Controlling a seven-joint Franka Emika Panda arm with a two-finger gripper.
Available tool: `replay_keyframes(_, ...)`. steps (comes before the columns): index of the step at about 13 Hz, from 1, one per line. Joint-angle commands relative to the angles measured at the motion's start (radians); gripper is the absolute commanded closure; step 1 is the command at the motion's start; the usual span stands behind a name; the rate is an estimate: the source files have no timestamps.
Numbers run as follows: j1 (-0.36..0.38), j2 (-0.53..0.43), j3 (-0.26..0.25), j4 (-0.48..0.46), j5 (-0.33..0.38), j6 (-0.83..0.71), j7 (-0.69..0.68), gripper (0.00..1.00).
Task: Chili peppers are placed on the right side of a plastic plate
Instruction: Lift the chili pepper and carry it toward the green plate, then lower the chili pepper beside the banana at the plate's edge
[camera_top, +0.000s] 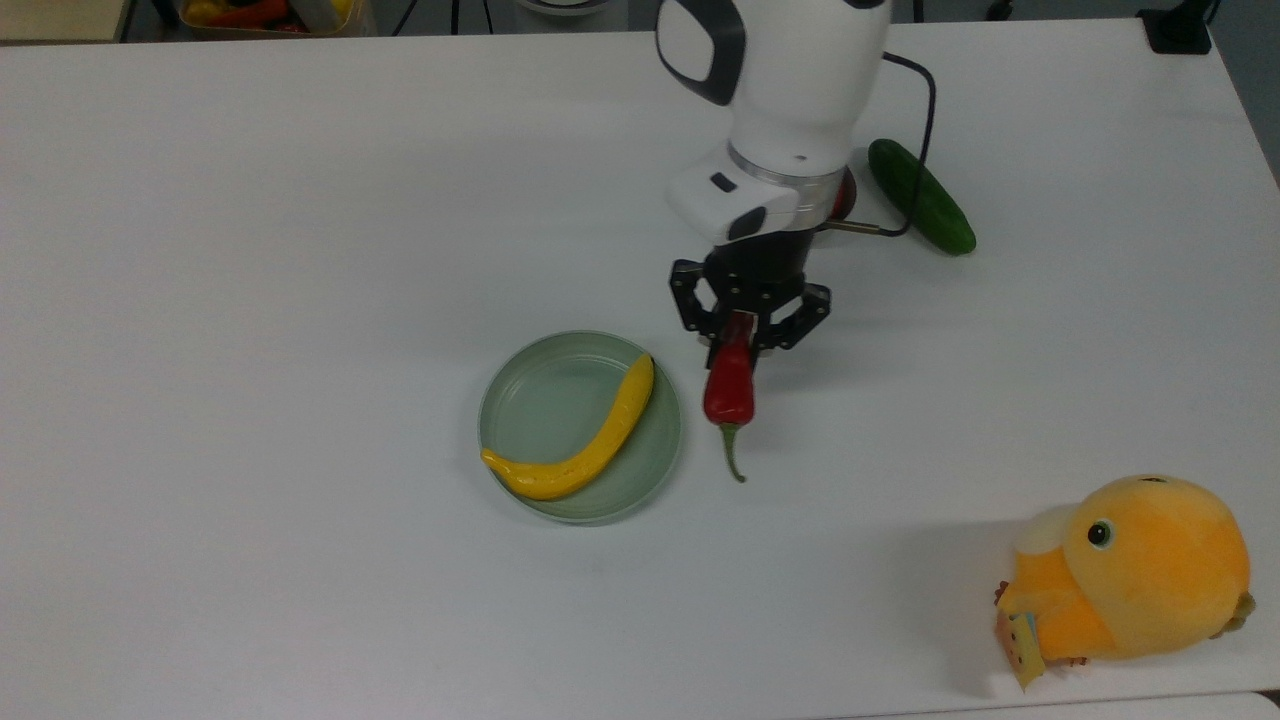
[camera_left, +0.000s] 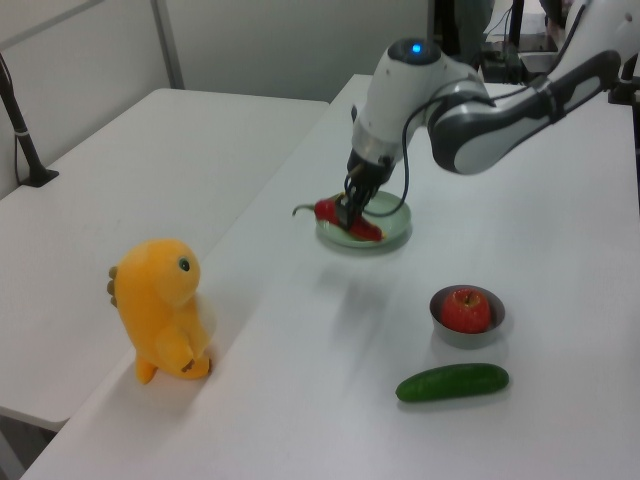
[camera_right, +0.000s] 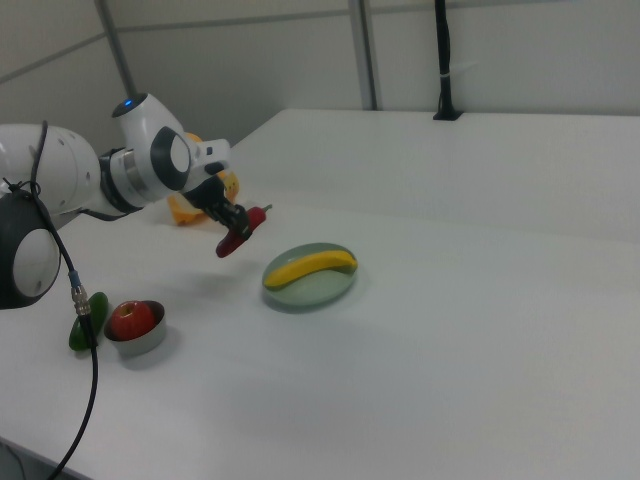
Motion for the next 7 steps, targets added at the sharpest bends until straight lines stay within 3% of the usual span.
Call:
replay_keyframes(1,-0.031,-0.049,-0.040,-0.041,0.000,-0.001,-0.049,0.84)
replay_keyframes(7,-0.051,-0.053,-0.163,-0.051,0.005,-0.004,-0.262,0.84)
